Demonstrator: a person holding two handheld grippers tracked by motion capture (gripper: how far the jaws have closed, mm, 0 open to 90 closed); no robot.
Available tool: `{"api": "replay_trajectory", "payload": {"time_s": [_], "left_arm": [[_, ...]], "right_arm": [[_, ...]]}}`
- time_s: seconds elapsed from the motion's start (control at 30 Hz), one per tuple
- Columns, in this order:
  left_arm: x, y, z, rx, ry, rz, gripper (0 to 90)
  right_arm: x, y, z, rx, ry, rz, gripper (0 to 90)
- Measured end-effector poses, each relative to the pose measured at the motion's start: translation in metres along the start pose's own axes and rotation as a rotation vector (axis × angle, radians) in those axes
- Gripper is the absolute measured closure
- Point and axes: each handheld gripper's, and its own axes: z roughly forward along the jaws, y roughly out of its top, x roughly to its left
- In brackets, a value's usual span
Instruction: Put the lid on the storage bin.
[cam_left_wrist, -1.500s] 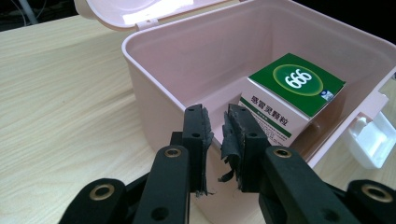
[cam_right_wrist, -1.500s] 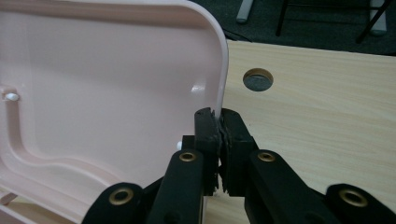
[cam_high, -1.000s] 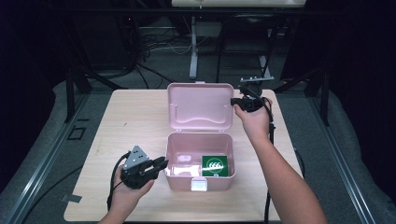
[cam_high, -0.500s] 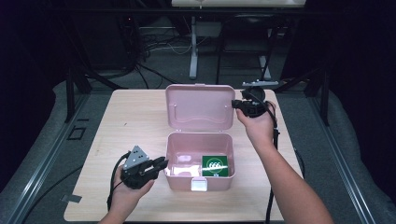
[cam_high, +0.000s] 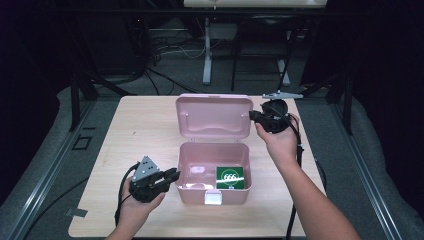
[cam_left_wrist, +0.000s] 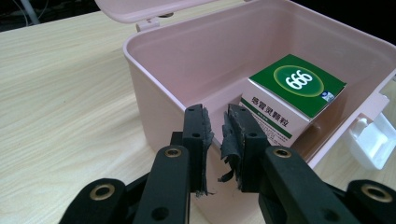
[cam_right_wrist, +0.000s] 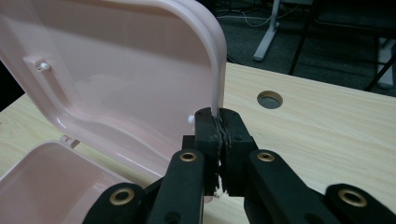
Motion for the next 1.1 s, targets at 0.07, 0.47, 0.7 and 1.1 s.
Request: {"api": "replay_trajectory", "payload": {"time_s": [0.07,0.47,0.7,1.1], "left_arm": [[0.000,0.000,0.000,0.000,0.000,0.002,78.0],[0.000,0.000,0.000,-0.001,0.002,0.002,78.0],[0.000,0.000,0.000,-0.003,0.003,0.001,78.0],[0.000,0.000,0.000,-0.003,0.002,-0.001,78.0]], "right_arm": [[0.002,-0.003,-0.003,-0.012,0.001,-0.007,87.5],[0.009,-0.017,-0.016,-0.063,0.001,-0.044,87.4],[0.014,-0.027,-0.024,-0.091,-0.003,-0.078,87.1],[0.015,-0.046,-0.034,-0.140,0.029,-0.046,85.7]]}}
